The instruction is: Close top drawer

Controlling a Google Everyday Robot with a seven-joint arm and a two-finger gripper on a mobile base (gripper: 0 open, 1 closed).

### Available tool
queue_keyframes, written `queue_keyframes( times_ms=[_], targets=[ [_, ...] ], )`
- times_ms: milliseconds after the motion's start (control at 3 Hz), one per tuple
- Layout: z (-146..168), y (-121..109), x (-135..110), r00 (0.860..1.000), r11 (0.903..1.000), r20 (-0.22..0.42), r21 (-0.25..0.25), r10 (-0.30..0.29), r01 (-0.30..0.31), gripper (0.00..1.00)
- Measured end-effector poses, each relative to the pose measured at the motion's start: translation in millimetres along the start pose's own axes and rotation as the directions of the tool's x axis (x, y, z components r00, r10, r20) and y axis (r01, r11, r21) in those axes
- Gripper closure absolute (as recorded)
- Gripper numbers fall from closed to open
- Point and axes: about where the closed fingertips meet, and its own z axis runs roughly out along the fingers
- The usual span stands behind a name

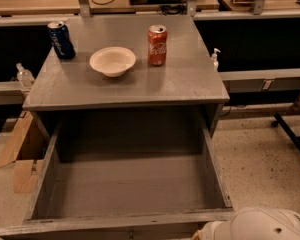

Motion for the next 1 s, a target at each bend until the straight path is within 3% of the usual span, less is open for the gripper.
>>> queue_keyframes(
  times_ms=[333, 667, 1000],
  targets=[
    [2, -20, 1, 0.999, 0.9998, -0.028, 0.005, -0.017, 0.017, 1.0],
    [2, -19, 1, 0.999, 0.9998, -0.028, 0.005, -0.017, 0.017, 1.0],
    [2, -55, 1, 0.997, 0.9995, -0.076, 0.005, -0.03, 0.03, 1.0]
  ],
)
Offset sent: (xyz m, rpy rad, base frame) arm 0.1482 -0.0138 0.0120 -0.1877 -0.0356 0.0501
